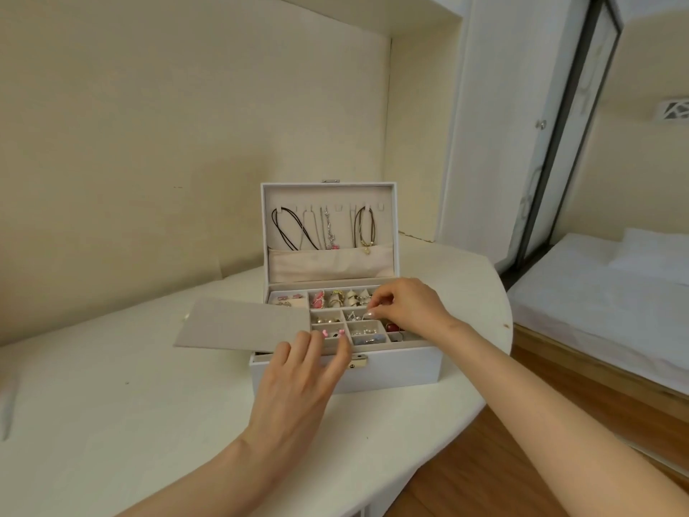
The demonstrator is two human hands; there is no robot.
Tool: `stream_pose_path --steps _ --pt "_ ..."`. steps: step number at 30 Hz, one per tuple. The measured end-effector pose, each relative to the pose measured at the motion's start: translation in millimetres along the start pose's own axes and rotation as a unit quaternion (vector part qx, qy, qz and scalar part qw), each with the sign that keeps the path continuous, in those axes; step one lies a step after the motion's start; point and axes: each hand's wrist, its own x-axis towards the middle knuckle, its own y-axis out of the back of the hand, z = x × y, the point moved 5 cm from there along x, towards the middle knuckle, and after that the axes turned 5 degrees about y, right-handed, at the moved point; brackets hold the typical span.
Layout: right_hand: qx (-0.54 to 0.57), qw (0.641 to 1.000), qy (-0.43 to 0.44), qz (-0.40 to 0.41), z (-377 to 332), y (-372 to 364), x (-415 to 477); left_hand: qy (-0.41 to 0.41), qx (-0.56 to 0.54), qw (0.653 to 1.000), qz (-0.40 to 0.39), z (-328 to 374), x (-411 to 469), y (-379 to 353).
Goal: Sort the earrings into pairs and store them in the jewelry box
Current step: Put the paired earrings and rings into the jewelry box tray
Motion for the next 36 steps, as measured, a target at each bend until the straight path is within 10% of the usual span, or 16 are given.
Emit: stream_pose_path --steps 15,25,36 --pt "0.016 0.996 -0.002 -0.084 -2 -8 19 0.001 -0.008 1.000 -0.002 0 6 4" --pt "-0.022 0.997 0.049 -0.062 -9 -14 20 0.091 -0.209 0.959 -0.170 -26 99 -39" --pt "0.002 0.999 0.034 -0.035 -4 2 12 0.093 -0.187 0.948 -0.240 -18 116 -72"
